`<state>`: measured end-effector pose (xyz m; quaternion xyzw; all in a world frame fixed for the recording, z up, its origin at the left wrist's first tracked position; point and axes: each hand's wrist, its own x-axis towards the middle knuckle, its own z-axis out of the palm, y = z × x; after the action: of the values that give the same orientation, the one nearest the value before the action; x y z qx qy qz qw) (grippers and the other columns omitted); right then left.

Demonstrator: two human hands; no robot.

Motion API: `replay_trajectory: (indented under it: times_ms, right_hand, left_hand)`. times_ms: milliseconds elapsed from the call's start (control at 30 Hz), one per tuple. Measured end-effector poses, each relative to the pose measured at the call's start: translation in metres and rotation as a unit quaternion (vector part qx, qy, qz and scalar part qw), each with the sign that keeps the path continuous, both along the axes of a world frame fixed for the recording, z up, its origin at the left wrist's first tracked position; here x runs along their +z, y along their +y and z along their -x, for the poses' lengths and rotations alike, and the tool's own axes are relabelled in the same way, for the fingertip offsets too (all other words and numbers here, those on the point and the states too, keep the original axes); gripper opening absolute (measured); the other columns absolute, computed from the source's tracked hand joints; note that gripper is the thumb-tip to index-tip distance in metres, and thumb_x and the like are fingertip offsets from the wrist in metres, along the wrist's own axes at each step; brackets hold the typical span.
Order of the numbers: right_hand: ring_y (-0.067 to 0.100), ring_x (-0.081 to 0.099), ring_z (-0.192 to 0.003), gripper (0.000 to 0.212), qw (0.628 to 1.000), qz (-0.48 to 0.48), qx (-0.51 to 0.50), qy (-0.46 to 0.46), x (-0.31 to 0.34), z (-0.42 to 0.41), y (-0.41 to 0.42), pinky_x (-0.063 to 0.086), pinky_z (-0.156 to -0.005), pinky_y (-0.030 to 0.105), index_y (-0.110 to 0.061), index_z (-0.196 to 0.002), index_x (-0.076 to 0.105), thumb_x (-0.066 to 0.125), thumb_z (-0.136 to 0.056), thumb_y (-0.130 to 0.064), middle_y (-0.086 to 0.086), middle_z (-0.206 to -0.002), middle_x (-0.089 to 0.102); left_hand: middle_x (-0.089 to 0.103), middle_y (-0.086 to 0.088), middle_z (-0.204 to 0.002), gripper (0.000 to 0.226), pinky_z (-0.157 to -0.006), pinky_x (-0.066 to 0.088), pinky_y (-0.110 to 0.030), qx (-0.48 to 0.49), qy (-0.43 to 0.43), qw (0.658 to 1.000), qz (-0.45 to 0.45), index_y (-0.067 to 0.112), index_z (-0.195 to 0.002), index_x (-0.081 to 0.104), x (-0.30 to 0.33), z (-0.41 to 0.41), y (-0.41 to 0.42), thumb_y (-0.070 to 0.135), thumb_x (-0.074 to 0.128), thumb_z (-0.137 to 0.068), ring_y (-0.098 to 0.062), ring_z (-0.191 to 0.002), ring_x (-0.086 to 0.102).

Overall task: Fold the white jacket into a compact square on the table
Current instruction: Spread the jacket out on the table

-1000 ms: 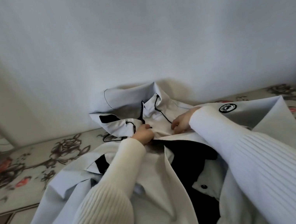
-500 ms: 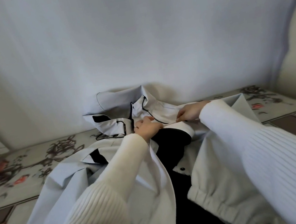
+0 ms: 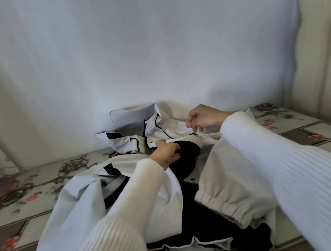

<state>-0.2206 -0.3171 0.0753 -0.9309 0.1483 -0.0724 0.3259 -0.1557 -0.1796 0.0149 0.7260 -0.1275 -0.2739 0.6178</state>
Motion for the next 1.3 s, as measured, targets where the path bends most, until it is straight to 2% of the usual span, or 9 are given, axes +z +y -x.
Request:
replay_trajectory:
  times_ms: [233, 367, 467, 533, 667, 833, 967, 1133, 1300]
  right_hand:
    - [0.008, 0.060, -0.058, 0.022, 0.979, -0.005, 0.088, 0.186, -0.019, 0.024, 0.037, 0.045, -0.061, 0.018, -0.006, -0.096, 0.062, 0.041, -0.097, -0.008, 0.015, -0.095, 0.068]
    - [0.023, 0.066, -0.095, 0.030, 0.969, 0.078, 0.089, 0.215, -0.035, 0.030, 0.040, 0.049, -0.086, 0.027, -0.003, -0.118, 0.064, 0.049, -0.094, -0.010, 0.015, -0.122, 0.065]
    - [0.017, 0.059, -0.098, 0.028, 0.964, 0.134, 0.082, 0.213, -0.044, 0.031, 0.041, 0.044, -0.087, 0.027, -0.011, -0.115, 0.067, 0.052, -0.091, -0.015, 0.008, -0.117, 0.067]
    - [0.015, 0.052, -0.090, 0.028, 0.965, 0.132, 0.080, 0.211, -0.047, 0.030, 0.043, 0.041, -0.080, 0.025, -0.009, -0.114, 0.067, 0.051, -0.092, -0.015, 0.009, -0.109, 0.066]
    - [0.016, 0.052, -0.091, 0.023, 0.959, 0.157, 0.064, 0.226, -0.051, 0.032, 0.040, 0.039, -0.078, 0.025, -0.014, -0.107, 0.067, 0.050, -0.092, -0.019, 0.000, -0.091, 0.060]
    - [0.022, 0.060, -0.108, 0.035, 0.935, 0.228, 0.003, 0.272, -0.051, 0.042, 0.027, 0.045, -0.083, 0.028, -0.016, -0.115, 0.063, 0.057, -0.082, -0.024, 0.006, -0.121, 0.064]
    - [0.021, 0.060, -0.103, 0.039, 0.896, 0.277, -0.024, 0.347, -0.046, 0.057, 0.010, 0.049, -0.088, 0.031, -0.020, -0.113, 0.065, 0.065, -0.075, -0.031, 0.004, -0.118, 0.065]
    - [0.019, 0.066, -0.069, 0.020, 0.872, 0.235, -0.010, 0.430, -0.043, 0.070, 0.000, 0.056, -0.081, 0.033, -0.009, -0.091, 0.074, 0.067, -0.078, -0.024, 0.000, -0.078, 0.073]
    - [0.019, 0.060, -0.065, 0.034, 0.934, 0.138, 0.027, 0.328, -0.034, 0.056, 0.022, 0.048, -0.056, 0.024, -0.006, -0.104, 0.065, 0.060, -0.088, -0.035, 0.012, -0.094, 0.070]
  left_hand:
    - [0.057, -0.028, -0.092, 0.038, -0.075, 0.045, -0.042, -0.112, -0.113, 0.967, -0.200, -0.012, -0.123, 0.046, -0.017, 0.027, 0.003, -0.006, 0.045, -0.086, -0.032, -0.082, 0.059]
    - [0.052, -0.003, -0.066, 0.013, -0.061, 0.043, -0.022, -0.174, -0.198, 0.925, -0.272, -0.001, -0.089, 0.064, -0.029, 0.033, 0.008, 0.001, 0.051, -0.087, -0.015, -0.064, 0.051]
    - [0.068, -0.015, -0.099, 0.032, -0.078, 0.051, -0.018, -0.199, -0.215, 0.914, -0.280, -0.005, -0.116, 0.060, -0.035, 0.030, 0.003, 0.011, 0.058, -0.088, -0.020, -0.087, 0.062]
    - [0.055, -0.022, -0.131, 0.048, -0.105, 0.043, -0.035, -0.186, -0.223, 0.903, -0.317, -0.002, -0.129, 0.050, -0.039, 0.033, -0.001, 0.021, 0.059, -0.088, -0.031, -0.121, 0.053]
    - [0.030, -0.021, -0.150, 0.067, -0.117, 0.022, -0.040, -0.146, -0.277, 0.869, -0.384, 0.007, -0.145, 0.027, -0.048, 0.041, -0.005, 0.045, 0.047, -0.093, -0.037, -0.139, 0.027]
    - [0.057, -0.015, -0.126, 0.052, -0.103, 0.043, -0.030, -0.156, -0.249, 0.897, -0.331, -0.001, -0.129, 0.046, -0.046, 0.034, -0.001, 0.019, 0.065, -0.084, -0.028, -0.120, 0.052]
    - [0.045, 0.001, -0.068, 0.024, -0.049, 0.046, -0.010, -0.209, -0.177, 0.918, -0.286, 0.017, -0.069, 0.048, -0.040, 0.027, 0.004, 0.009, 0.066, -0.082, -0.010, -0.060, 0.050]
    - [0.051, -0.001, -0.069, 0.019, -0.047, 0.051, -0.011, -0.297, -0.060, 0.929, -0.210, 0.019, -0.082, 0.057, -0.032, 0.031, 0.018, 0.000, 0.061, -0.085, -0.002, -0.045, 0.053]
    - [0.062, 0.004, -0.072, 0.014, -0.054, 0.048, -0.009, -0.381, -0.061, 0.892, -0.237, 0.014, -0.095, 0.067, -0.010, 0.040, 0.036, 0.023, 0.057, -0.092, 0.002, -0.050, 0.063]
